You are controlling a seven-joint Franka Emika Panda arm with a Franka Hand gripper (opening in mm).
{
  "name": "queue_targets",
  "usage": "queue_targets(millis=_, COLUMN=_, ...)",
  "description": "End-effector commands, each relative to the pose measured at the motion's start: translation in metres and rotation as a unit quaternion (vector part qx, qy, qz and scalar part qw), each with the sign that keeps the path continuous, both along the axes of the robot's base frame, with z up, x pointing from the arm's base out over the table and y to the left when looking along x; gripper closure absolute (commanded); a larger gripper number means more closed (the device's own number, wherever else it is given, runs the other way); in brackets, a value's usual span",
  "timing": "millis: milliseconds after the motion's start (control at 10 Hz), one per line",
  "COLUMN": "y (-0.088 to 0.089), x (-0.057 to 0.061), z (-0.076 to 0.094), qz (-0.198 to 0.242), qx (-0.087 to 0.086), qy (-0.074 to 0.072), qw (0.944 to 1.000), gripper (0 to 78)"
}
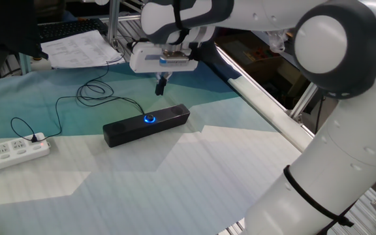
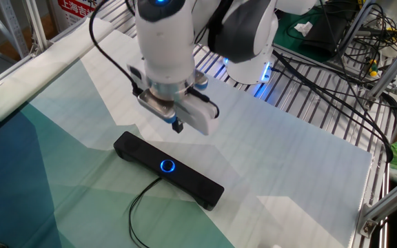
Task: Turn the knob to increase the volume of the speaker
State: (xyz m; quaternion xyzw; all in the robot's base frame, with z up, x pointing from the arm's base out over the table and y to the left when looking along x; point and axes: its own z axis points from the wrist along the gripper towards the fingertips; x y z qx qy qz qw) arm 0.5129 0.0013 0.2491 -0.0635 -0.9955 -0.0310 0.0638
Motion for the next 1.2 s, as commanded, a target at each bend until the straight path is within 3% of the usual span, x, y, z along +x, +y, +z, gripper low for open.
queue_targets(millis=100, y=-0.002, x=0.006, z=-0.013, qz=0.021, qx=-0.008, qy=-0.002, qw=0.9998, gripper=77.6)
queue_targets(millis=300, y=-0.003, x=0.007, z=-0.018, qz=0.030, qx=-0.006, qy=-0.003, qw=0.9995, gripper=77.6)
queue_targets(millis=500, y=-0.004, x=0.006, z=-0.025, qz=0.030, qx=-0.015, qy=-0.004, qw=0.9994, gripper=77.6)
queue_targets(millis=1200, y=-0.004, x=0.006, z=-0.024, qz=0.028, qx=-0.025, qy=-0.008, qw=0.9993, gripper=77.6)
